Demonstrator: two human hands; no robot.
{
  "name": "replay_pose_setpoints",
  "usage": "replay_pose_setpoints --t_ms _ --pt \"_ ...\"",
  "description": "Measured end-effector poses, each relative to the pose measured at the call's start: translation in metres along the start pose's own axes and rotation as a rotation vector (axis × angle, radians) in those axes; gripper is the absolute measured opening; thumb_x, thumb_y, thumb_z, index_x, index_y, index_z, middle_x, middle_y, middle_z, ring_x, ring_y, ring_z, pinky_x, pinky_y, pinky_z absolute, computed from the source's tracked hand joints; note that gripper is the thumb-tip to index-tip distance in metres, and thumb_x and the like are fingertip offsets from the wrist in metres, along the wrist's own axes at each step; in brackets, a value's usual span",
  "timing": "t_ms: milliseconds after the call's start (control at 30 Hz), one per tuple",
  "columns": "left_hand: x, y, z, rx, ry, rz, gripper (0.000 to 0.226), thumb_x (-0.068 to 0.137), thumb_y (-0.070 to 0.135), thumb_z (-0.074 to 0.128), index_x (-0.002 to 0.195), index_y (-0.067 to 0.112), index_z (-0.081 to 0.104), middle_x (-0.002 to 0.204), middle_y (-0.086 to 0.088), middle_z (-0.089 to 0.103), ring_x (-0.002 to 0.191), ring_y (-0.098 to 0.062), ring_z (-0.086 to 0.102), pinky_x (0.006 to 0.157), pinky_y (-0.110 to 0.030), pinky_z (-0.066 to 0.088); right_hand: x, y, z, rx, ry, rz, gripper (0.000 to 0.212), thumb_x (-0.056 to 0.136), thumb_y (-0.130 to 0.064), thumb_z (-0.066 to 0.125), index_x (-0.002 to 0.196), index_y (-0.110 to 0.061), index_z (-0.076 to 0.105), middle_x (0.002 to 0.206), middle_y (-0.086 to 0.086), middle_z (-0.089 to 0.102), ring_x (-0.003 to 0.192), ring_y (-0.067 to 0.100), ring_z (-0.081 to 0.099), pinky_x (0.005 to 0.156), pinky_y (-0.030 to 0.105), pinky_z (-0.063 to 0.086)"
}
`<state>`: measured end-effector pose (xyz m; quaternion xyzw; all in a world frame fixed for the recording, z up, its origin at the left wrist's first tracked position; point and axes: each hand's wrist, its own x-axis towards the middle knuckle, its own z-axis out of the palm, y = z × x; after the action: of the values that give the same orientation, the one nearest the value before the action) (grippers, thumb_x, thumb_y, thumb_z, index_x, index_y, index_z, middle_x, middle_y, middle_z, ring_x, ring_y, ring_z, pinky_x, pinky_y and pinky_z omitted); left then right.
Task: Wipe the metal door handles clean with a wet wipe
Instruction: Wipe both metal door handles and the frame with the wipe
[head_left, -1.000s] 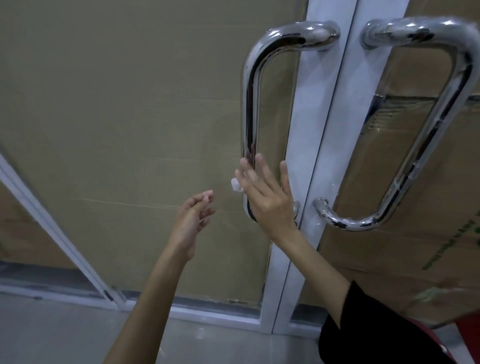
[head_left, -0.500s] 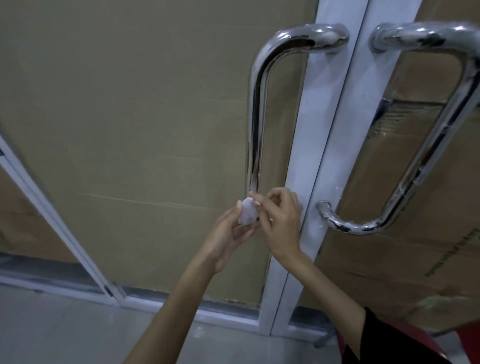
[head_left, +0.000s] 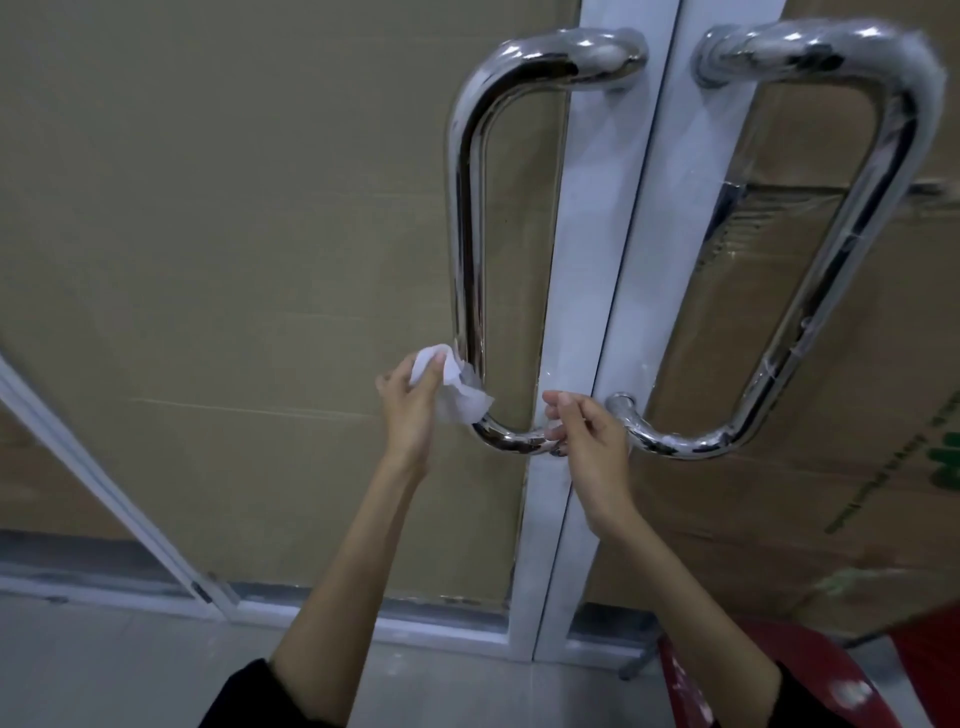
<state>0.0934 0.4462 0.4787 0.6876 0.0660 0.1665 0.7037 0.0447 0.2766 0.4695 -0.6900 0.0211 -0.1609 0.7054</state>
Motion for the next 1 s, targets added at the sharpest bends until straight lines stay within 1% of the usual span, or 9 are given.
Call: replay_pose_setpoints --t_ms 67,167,267,400,500,567,700,833,1000 --pt "0.003 -0.009 0.016 -0.036 -0.052 -0.091 0.045 0.083 0.050 0.053 0.107 0.014 0.063 0.115 -0.020 0.050 0.103 -0.025 0.057 0.099 -0.045 0.046 -0.001 0.004 -0.002 0.001 -0.010 0.020 0.021 0.098 -0.023 0.048 0.095 -0.020 0.068 0.082 -0.002 0.062 0.065 0.003 0.056 0.065 0.015 0.046" --pt "-0.018 -0.007 0.044 -0.220 -0.138 -0.155 0.054 0.090 0.062 0.027 0.127 0.028 0.047 0.127 0.007 0.047 0.114 -0.007 0.045 0.101 -0.029 0.031 -0.003 0.010 -0.005 -0.010 -0.029 0.043 0.022 0.098 -0.023 0.048 0.095 -0.019 0.069 0.082 -0.007 0.063 0.061 -0.002 0.056 0.061 0.008 0.043" --pt "-0.036 -0.026 0.054 -0.212 -0.027 -0.174 0.057 0.093 0.062 0.011 0.135 0.034 0.036 0.140 0.010 0.042 0.122 -0.003 0.039 0.105 -0.025 0.023 -0.003 0.013 -0.008 -0.004 -0.043 0.068 0.022 0.098 -0.022 0.048 0.091 -0.022 0.069 0.080 -0.004 0.063 0.059 -0.004 0.056 0.059 0.007 0.043" --pt "-0.032 -0.026 0.058 -0.206 0.005 -0.198 0.063 0.098 0.055 0.009 0.132 0.020 0.047 0.133 0.006 0.051 0.127 -0.013 0.047 0.107 -0.030 0.032 0.000 0.013 -0.013 0.003 -0.074 0.076 0.022 0.098 -0.021 0.048 0.092 -0.019 0.070 0.079 -0.003 0.063 0.059 -0.004 0.056 0.058 0.007 0.042" --pt "-0.025 -0.009 0.069 -0.157 0.085 -0.002 0.044 0.100 0.047 0.011 0.133 0.032 0.036 0.117 0.020 0.050 0.102 0.011 0.051 0.094 -0.014 0.037 0.003 0.010 -0.014 0.007 -0.090 0.070 0.022 0.098 -0.021 0.048 0.091 -0.019 0.070 0.077 -0.004 0.062 0.061 -0.003 0.056 0.059 0.007 0.043" --pt "-0.025 -0.017 0.068 0.012 0.126 0.128 0.039 0.100 0.042 0.020 0.129 0.023 0.039 0.109 0.008 0.055 0.095 -0.003 0.054 0.087 -0.017 0.041 0.002 0.010 -0.012 0.015 -0.099 0.075 0.023 0.098 -0.019 0.048 0.090 -0.018 0.069 0.077 -0.002 0.062 0.063 0.000 0.056 0.058 0.007 0.042" --pt "-0.034 -0.055 0.046 0.224 -0.008 0.185 0.034 0.100 0.030 0.036 0.125 0.007 0.037 0.089 0.007 0.056 0.073 0.005 0.056 0.068 -0.022 0.040 -0.002 0.014 -0.014 0.007 -0.144 0.072 0.023 0.098 -0.017 0.047 0.095 -0.010 0.069 0.079 0.002 0.064 0.062 -0.004 0.057 0.058 0.006 0.043" --pt "-0.032 -0.048 0.036 0.246 -0.104 0.206 0.017 0.100 0.025 0.036 0.108 0.011 0.039 0.082 0.011 0.053 0.066 0.010 0.054 0.059 -0.009 0.040 0.000 0.013 -0.020 0.004 -0.144 0.084 0.026 0.098 -0.019 0.047 0.097 -0.007 0.070 0.079 0.003 0.063 0.060 -0.004 0.056 0.059 0.006 0.042" --pt "-0.022 -0.045 0.053 0.120 -0.005 0.245 0.051 0.096 0.047 0.030 0.113 0.000 0.039 0.083 0.008 0.049 0.072 -0.002 0.049 0.072 -0.020 0.043 0.005 0.010 -0.017 0.011 -0.138 0.080 0.023 0.098 -0.019 0.047 0.091 -0.015 0.069 0.079 0.003 0.063 0.064 0.003 0.056 0.058 0.006 0.041"
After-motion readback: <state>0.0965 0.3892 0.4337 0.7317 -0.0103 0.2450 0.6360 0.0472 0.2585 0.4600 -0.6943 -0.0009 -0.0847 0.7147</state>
